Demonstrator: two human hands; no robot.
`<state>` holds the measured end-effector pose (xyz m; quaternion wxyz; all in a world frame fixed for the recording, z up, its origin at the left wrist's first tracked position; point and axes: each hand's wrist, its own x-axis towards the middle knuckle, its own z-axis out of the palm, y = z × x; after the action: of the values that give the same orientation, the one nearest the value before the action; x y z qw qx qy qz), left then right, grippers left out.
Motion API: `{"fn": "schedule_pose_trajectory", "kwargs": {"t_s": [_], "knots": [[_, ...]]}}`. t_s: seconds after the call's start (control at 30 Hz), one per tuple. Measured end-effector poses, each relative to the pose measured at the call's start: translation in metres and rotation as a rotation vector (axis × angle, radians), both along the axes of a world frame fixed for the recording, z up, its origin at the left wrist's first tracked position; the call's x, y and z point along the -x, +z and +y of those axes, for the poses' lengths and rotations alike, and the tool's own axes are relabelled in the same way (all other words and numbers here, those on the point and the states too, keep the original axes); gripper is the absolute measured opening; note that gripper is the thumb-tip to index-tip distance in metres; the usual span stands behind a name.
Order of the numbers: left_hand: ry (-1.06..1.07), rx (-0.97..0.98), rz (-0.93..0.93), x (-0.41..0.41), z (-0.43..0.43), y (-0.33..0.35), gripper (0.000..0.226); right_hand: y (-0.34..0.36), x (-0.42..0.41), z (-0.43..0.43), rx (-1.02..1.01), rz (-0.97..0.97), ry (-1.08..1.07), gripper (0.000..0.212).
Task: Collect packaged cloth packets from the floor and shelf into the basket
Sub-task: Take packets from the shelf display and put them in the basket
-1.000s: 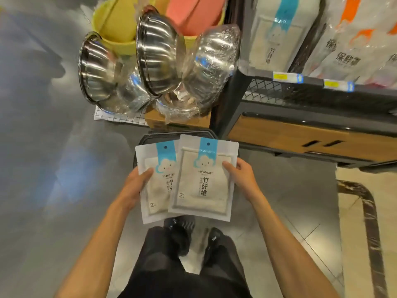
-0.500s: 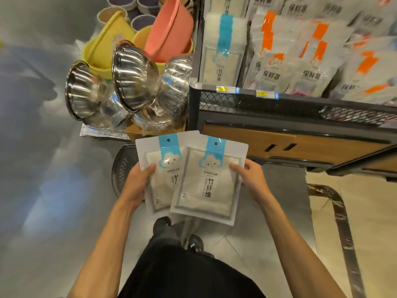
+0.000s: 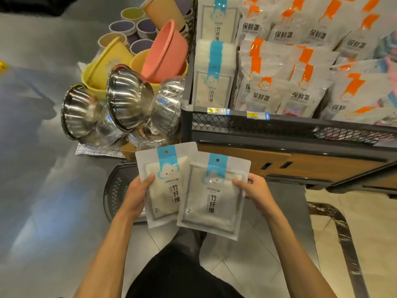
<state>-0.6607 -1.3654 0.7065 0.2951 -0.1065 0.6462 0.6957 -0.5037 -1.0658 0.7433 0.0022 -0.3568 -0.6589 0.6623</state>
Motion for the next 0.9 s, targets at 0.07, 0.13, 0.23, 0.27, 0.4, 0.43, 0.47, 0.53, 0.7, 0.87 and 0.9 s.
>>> {"fn": "schedule_pose_trajectory", "kwargs": {"t_s": [0.07, 0.13, 0.23, 0.27, 0.4, 0.43, 0.47, 0.53, 0.7, 0.87, 0.9], "knots": [[0.028, -0.003, 0.004, 0.015, 0.007, -0.002, 0.024, 0.005, 0.013, 0.014, -0.01, 0.027, 0.004, 0.018], [0.042, -0.015, 0.01, 0.031, 0.016, -0.001, 0.022, 0.009, 0.028, 0.028, -0.043, 0.044, -0.014, 0.018], [0.051, -0.044, 0.005, 0.062, 0.035, 0.002, 0.022, 0.018, 0.061, 0.056, -0.101, 0.048, -0.022, 0.018], [0.041, -0.051, 0.01, 0.074, 0.042, 0.004, 0.025, 0.023, 0.075, 0.065, -0.115, 0.049, -0.013, 0.018], [0.052, -0.064, 0.035, 0.118, 0.068, 0.013, 0.029, 0.044, 0.133, 0.091, -0.121, 0.044, 0.044, 0.014], [0.069, -0.071, 0.038, 0.13, 0.073, 0.013, 0.029, 0.049, 0.148, 0.095, -0.129, 0.04, 0.06, 0.012], [0.085, -0.079, 0.041, 0.14, 0.078, 0.013, 0.03, 0.053, 0.161, 0.099, -0.146, 0.041, 0.075, 0.011], [0.103, -0.09, 0.037, 0.16, 0.084, 0.011, 0.033, 0.057, 0.187, 0.11, -0.178, 0.048, 0.086, 0.009], [0.152, -0.068, 0.042, 0.203, 0.082, 0.011, 0.018, 0.073, 0.243, 0.141, -0.247, 0.052, 0.076, 0.018], [0.184, -0.048, 0.063, 0.238, 0.07, 0.017, 0.016, 0.096, 0.287, 0.159, -0.366, 0.091, 0.05, 0.013], [0.19, -0.048, 0.068, 0.244, 0.071, 0.018, 0.017, 0.099, 0.296, 0.163, -0.38, 0.099, 0.044, 0.011]]}}
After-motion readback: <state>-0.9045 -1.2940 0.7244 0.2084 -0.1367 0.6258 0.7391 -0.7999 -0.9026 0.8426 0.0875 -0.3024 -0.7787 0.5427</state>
